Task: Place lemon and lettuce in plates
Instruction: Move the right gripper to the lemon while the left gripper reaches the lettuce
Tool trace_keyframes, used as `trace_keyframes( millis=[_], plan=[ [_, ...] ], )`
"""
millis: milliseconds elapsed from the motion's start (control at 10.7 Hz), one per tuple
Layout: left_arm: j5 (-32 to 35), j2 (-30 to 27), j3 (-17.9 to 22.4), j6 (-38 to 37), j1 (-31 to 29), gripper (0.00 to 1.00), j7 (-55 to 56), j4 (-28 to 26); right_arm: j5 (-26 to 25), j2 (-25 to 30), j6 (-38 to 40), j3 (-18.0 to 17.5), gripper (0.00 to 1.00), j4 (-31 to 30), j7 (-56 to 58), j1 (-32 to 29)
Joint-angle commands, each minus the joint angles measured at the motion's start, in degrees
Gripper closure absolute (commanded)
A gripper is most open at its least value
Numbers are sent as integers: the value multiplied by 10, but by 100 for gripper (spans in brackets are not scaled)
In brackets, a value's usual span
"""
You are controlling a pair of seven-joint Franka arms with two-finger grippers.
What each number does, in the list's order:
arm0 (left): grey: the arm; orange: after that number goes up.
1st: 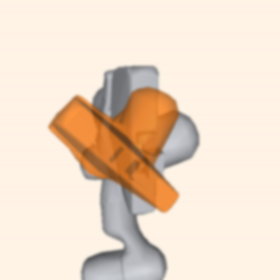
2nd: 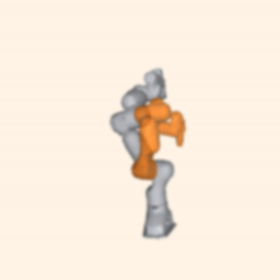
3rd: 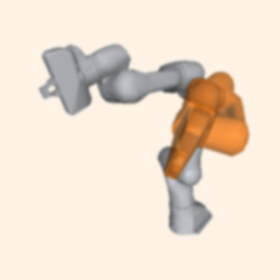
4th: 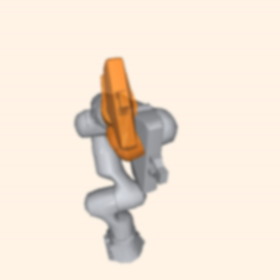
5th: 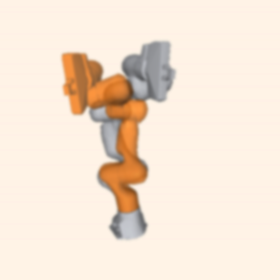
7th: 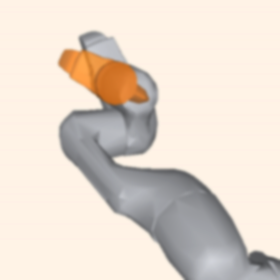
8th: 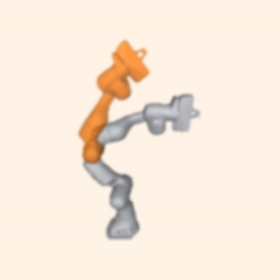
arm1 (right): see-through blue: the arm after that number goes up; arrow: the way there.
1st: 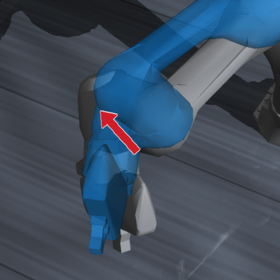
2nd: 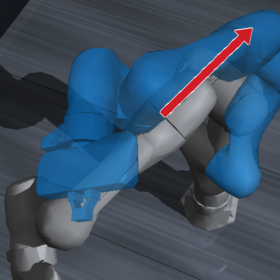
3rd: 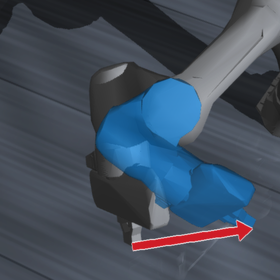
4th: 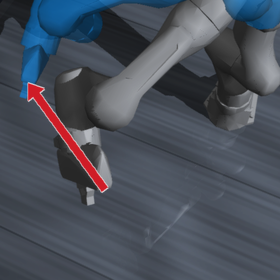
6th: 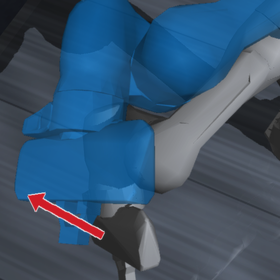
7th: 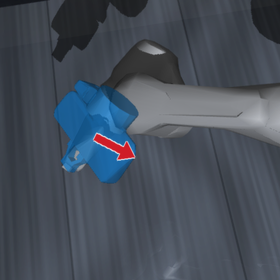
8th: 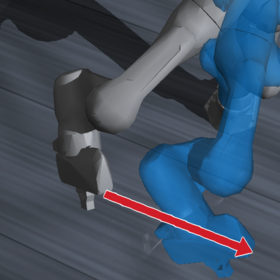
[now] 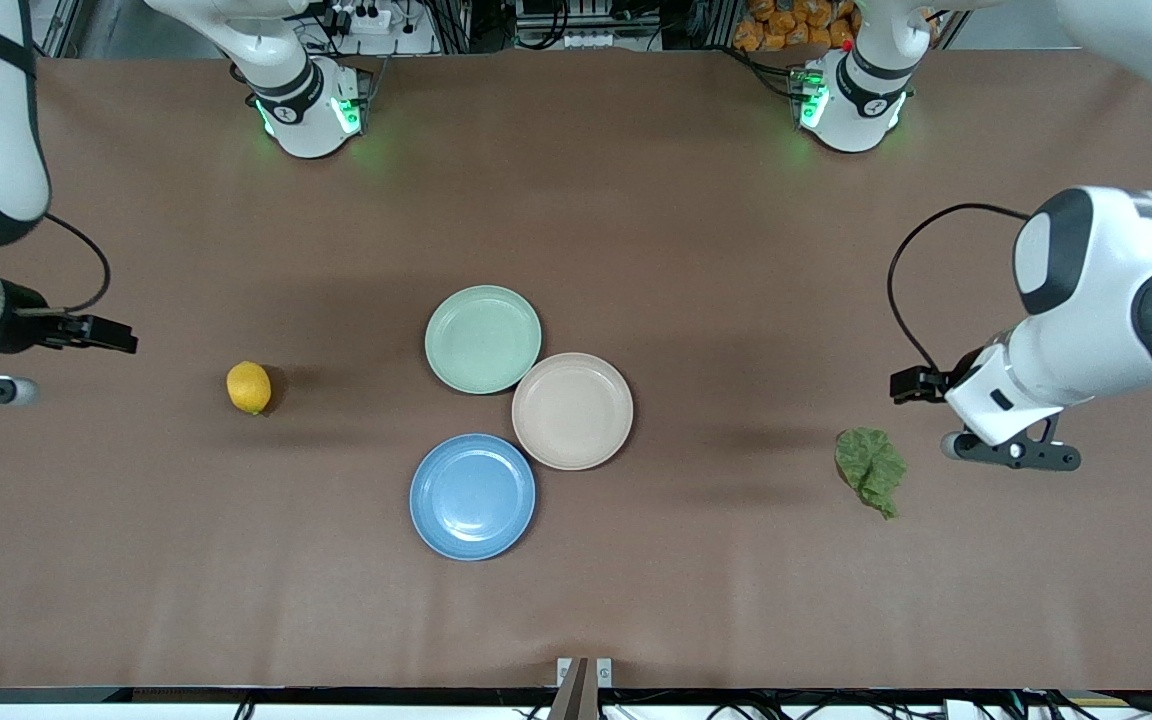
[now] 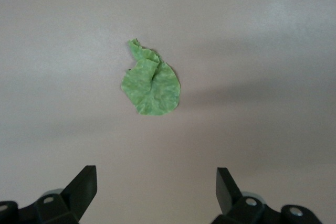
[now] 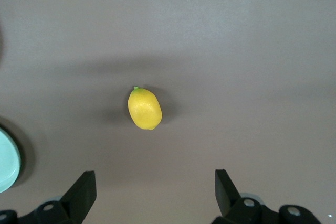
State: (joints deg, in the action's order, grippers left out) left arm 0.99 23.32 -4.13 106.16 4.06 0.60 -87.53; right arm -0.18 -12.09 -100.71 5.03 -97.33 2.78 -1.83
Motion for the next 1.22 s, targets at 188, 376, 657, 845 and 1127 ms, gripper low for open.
trace_keyframes(
  millis=[188, 376, 657, 845, 1127],
  plan=[
    [-4, 65, 3, 57, -7, 0, 5, 12, 7, -7, -100, -5, 0, -77, 9, 17],
    [-4, 81, 7, 85, -6, 0, 35, 13, 7, -4, -153, -5, 0, -119, 10, 19],
    [-3, 86, 7, 88, -5, 0, 41, 14, 8, -2, -225, -7, 0, -176, 22, 20],
    [-3, 90, 7, 95, -6, 0, 41, 14, 8, 0, -275, -7, 0, -217, 22, 20],
    [-2, 102, 8, 113, -6, 0, 41, 14, 8, 2, -351, -10, 0, -273, 22, 20]
  ],
)
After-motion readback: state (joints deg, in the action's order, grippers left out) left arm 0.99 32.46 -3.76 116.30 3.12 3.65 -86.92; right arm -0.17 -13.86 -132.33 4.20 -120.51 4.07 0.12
